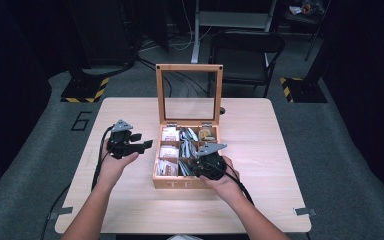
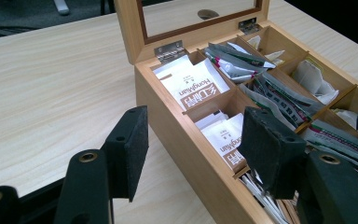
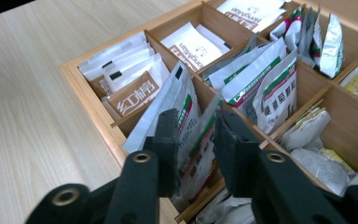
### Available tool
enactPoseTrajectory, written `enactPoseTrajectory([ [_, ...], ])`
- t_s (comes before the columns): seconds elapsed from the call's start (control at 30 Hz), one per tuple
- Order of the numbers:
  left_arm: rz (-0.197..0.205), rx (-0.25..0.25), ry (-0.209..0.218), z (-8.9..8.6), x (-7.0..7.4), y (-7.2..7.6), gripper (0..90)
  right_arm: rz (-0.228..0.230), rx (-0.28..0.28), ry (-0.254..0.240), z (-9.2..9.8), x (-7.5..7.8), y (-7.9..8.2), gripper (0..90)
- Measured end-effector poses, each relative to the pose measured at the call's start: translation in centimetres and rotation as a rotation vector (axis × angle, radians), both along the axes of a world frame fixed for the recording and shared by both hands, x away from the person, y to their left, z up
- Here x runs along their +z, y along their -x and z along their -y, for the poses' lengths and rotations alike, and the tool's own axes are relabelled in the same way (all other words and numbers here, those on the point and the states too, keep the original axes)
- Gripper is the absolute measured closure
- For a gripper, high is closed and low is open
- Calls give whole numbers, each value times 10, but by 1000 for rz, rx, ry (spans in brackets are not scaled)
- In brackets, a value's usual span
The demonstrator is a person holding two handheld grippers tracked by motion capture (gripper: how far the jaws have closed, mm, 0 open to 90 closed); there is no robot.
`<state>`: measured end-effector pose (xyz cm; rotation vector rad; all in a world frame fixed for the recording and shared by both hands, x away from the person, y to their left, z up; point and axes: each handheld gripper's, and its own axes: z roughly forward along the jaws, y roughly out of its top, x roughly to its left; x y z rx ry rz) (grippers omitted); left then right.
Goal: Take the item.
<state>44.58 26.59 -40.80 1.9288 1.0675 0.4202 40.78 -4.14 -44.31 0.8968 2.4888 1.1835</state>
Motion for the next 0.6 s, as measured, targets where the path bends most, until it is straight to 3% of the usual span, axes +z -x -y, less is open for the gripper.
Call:
enactPoseTrajectory([
  [0.13,-1,10,18,-1,0,0,418,-14,-14,9,0,-5,-2,738],
  [0.6,-2,7,19,-1,0,0,418,-34,-18,29,-5,-17,-8,764],
])
